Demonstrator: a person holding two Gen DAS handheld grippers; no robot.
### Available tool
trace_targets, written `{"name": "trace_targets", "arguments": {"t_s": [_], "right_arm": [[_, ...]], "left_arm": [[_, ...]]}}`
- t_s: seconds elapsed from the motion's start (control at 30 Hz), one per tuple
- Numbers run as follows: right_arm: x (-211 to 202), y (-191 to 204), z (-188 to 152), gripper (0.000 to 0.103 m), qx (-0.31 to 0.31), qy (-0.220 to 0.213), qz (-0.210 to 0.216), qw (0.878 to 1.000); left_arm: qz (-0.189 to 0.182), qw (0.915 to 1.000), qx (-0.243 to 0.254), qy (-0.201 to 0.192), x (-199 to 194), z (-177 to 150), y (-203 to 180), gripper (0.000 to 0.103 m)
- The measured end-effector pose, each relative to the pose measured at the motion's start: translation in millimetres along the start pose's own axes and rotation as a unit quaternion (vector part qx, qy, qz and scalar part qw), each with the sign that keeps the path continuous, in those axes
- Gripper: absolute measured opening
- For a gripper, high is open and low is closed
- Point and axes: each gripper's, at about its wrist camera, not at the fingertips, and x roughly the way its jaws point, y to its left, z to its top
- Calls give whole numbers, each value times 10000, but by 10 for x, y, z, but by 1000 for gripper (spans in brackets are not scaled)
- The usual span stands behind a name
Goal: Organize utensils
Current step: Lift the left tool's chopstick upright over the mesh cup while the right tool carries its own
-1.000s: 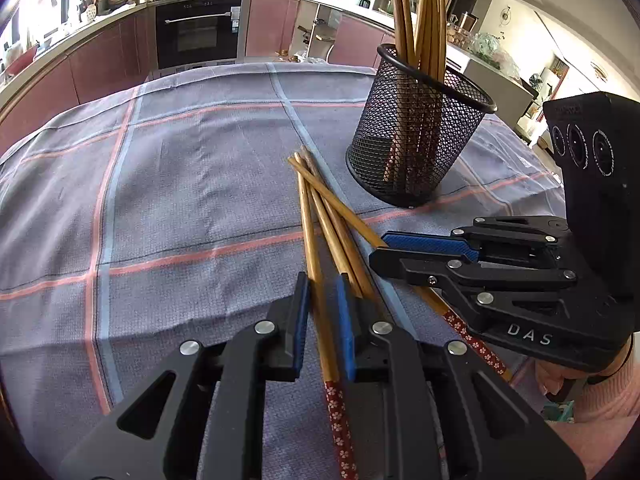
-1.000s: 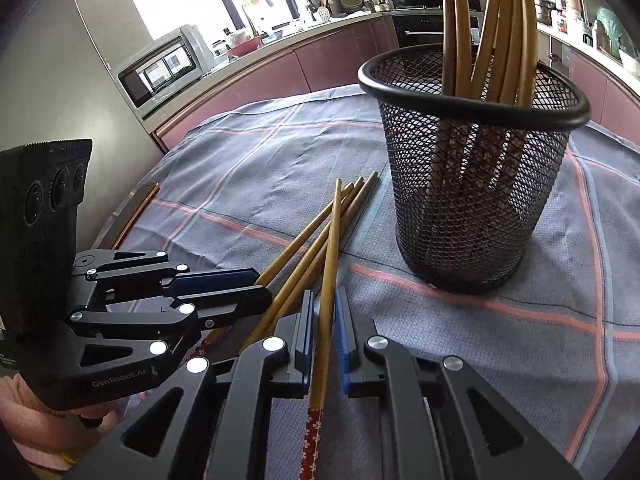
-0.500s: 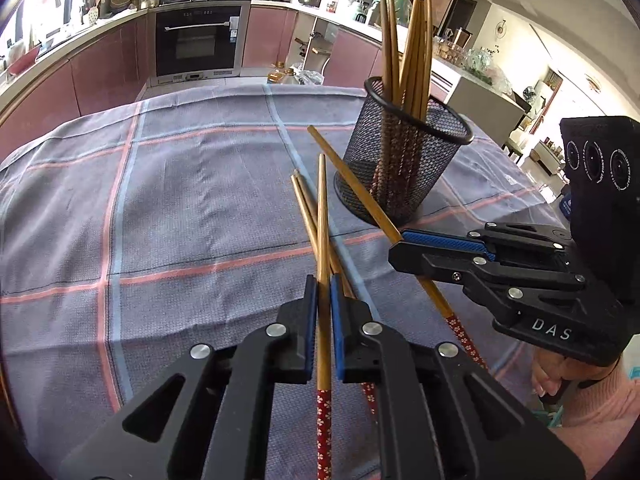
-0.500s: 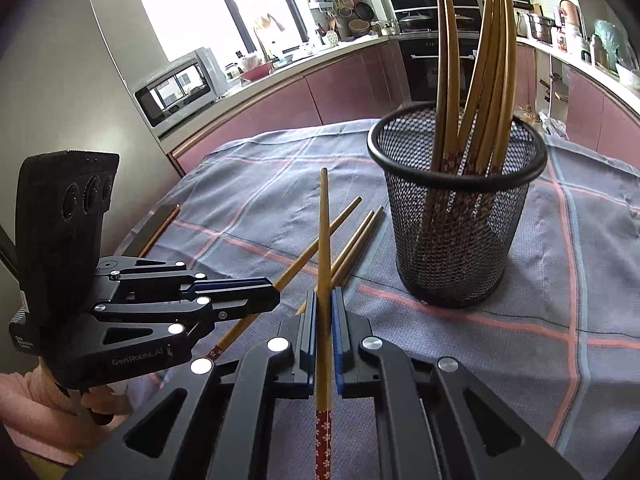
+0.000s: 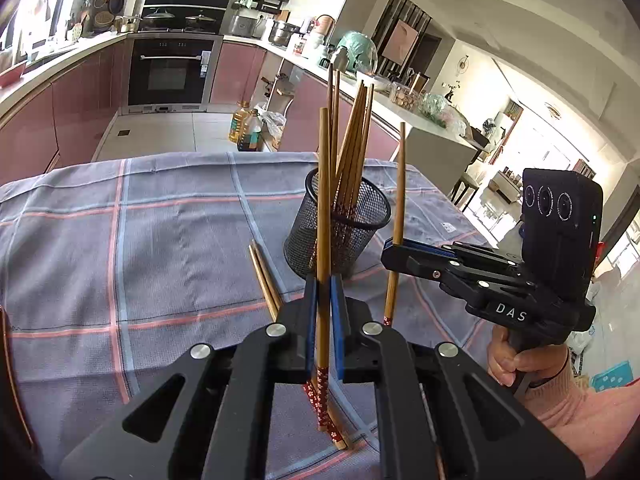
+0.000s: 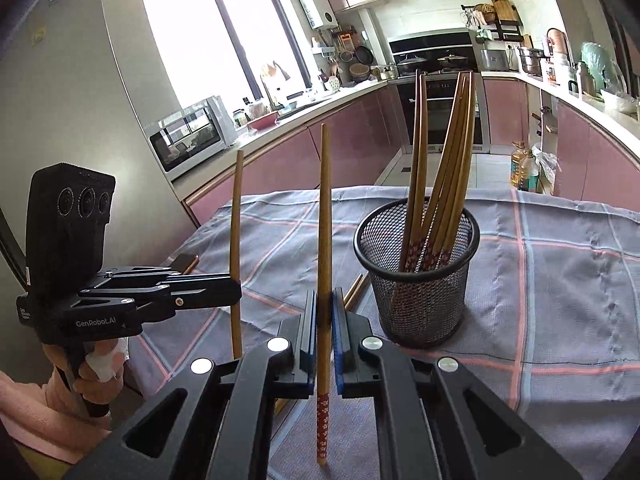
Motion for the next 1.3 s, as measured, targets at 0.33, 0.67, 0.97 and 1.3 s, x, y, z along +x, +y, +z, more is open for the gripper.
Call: {"name": "trace_targets", "arguments": {"t_s": [0.33,0.67,0.97,1.3], "right_arm": [[-191,-63,245,6,-114,-400,-24,9991],[-436,-51,605,6,-326,-873,-165,9955],[-539,-144,855,6,-363,-1163,-275,9922],[-405,-279,939,6,-263,-1163,-472,9917]], "left_arm": [[-108,9989,70,-442,-184,260,-124,8],[-138,9959,167,-874,-262,624,-251,8],[-113,9919,423,-1193,-357,951,-485,8],[170,9903,683,-1198,-185,1123,-622,8]]}}
